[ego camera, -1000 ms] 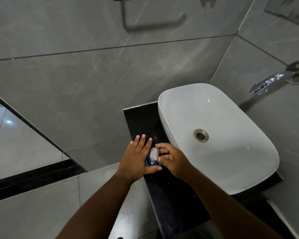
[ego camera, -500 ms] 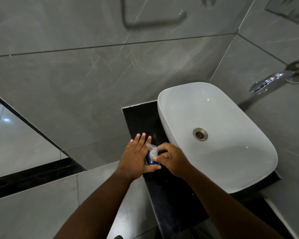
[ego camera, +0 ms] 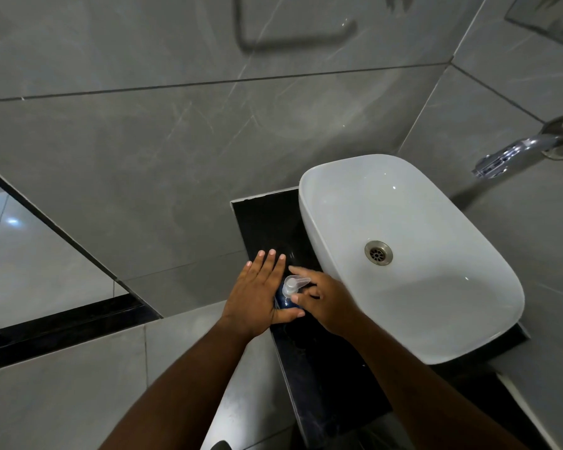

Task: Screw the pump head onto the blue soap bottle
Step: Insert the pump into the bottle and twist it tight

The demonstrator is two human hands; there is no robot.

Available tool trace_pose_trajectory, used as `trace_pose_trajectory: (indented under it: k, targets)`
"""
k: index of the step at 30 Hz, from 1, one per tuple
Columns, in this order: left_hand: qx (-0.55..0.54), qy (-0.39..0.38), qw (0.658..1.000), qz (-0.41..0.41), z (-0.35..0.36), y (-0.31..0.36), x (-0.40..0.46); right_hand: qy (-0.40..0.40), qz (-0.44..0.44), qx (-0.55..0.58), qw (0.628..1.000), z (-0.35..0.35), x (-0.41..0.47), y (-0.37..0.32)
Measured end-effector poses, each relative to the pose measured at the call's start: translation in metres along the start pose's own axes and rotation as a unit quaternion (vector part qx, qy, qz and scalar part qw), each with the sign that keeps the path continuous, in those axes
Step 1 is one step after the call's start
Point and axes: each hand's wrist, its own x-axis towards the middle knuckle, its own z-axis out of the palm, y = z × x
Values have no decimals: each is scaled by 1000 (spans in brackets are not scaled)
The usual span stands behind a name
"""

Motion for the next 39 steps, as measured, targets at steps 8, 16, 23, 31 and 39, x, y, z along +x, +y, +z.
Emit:
trace_pose_trajectory:
  k: [8,16,23,31,39]
  targets:
    - [0,2,1000,-6,4,-2,1,18,9,5,1000,1,-1,2]
    - [-6,-1,1000,-4,3,-1,0,32,-14,-74,997,1,4,0]
    - [-19,3,1000,-4,4,-2,1,-26,-32,-84,996,-4,6,-4]
    - [-26,-1,1000,-7,5,-2,2,24,-21,-84,996,0,8,-2]
    - [-36,1,999,-2,4,-2,2,-17,-47,-99,994,-3,11,0]
